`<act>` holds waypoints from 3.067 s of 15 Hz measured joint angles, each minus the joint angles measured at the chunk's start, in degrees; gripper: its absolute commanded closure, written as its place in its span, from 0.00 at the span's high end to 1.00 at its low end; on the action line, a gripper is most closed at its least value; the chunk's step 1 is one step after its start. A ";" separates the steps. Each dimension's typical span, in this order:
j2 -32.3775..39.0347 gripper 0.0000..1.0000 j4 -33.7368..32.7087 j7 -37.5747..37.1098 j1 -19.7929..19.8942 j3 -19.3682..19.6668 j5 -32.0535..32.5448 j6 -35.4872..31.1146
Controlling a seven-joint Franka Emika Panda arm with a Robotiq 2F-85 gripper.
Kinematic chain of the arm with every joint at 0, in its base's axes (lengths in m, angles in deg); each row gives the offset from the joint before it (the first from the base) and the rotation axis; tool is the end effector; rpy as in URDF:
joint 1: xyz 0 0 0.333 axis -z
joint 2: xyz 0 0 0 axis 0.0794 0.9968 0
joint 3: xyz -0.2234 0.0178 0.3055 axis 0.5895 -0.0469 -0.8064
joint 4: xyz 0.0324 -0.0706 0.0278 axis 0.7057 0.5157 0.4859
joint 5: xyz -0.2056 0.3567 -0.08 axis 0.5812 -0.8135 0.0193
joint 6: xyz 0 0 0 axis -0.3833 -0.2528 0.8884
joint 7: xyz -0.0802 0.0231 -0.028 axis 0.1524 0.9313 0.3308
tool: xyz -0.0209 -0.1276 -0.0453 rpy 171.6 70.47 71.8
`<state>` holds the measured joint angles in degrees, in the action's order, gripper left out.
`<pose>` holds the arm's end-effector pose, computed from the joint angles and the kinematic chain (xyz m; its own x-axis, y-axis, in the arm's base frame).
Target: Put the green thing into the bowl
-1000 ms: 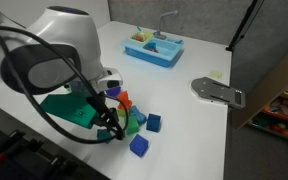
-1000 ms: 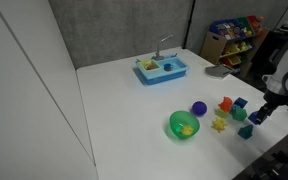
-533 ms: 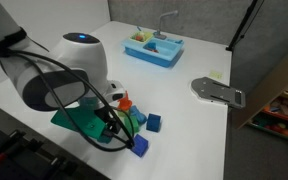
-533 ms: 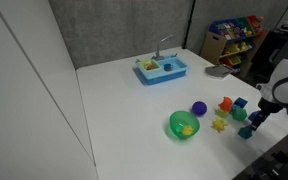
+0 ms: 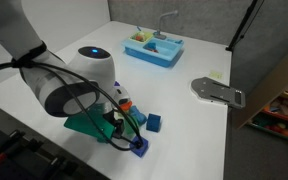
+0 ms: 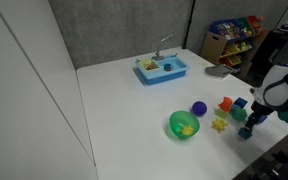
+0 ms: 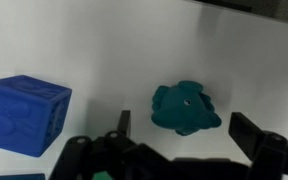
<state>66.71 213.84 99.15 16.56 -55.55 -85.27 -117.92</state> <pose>0.4131 -0.1536 0.0645 0.9789 0.1428 -0.1459 0.1338 -0.9886 -0.0696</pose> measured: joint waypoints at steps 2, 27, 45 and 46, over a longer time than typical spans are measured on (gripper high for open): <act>1.25 0.74 -0.79 0.34 0.81 -1.19 0.00 -0.05; -14.81 0.23 -2.51 -3.23 -7.60 -7.56 -8.60 12.57; -16.46 0.23 -4.86 -3.31 -17.49 -6.83 -11.42 15.46; -16.06 0.23 -5.62 -3.35 -18.46 -7.07 -11.38 15.50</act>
<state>50.65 208.22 95.80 -1.90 -62.62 -96.65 -102.42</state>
